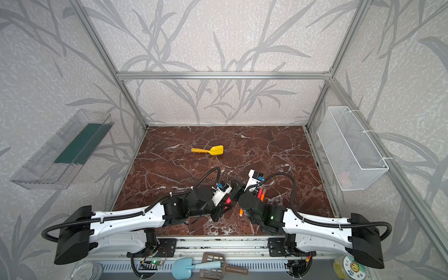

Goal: Insert the pens into the pen caps
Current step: 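Push the pale pink cap down onto the pink marker with both grippers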

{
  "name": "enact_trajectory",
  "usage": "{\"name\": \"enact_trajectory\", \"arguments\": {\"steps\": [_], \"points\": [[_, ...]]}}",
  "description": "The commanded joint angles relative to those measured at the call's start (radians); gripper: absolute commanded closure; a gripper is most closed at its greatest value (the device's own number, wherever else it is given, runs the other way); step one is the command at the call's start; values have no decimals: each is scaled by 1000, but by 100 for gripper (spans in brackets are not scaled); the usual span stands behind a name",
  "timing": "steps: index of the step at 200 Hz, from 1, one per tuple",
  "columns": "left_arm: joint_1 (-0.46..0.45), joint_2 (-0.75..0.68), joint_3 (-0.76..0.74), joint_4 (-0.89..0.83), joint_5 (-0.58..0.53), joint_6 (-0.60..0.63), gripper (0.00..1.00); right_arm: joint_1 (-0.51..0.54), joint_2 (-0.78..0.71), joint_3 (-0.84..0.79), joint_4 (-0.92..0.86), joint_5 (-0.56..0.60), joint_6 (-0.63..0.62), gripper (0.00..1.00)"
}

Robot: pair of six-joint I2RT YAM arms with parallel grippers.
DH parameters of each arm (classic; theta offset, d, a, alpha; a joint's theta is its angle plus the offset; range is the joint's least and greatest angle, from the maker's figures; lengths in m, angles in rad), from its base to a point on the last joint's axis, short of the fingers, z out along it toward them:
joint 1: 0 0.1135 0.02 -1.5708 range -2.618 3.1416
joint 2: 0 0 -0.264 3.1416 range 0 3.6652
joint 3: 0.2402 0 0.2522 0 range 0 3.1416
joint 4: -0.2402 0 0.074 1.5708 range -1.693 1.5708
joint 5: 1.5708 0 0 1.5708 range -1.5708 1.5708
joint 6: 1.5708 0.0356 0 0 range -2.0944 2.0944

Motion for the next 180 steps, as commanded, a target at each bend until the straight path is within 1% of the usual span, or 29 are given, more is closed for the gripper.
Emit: {"name": "enact_trajectory", "arguments": {"steps": [1,22,54,79,121,149,180], "points": [[89,-1,104,249,-417,-80,100,115,34,-24,-120,-236,26,100],[90,-18,73,272,-355,-105,100,116,-9,-45,-106,-209,-8,100],[89,-56,35,284,-245,-138,100,115,-133,-83,-126,-137,-76,100],[59,-65,13,299,-174,-141,100,116,-190,-84,-138,-119,-141,89],[-49,-64,-22,366,-154,-122,100,115,-199,-66,-113,-99,-224,76],[-82,-66,-41,408,-142,-128,100,114,-210,-61,-90,-91,-271,70],[-108,-59,-44,442,-115,-126,100,110,-219,-49,-74,-76,-327,66]]}}
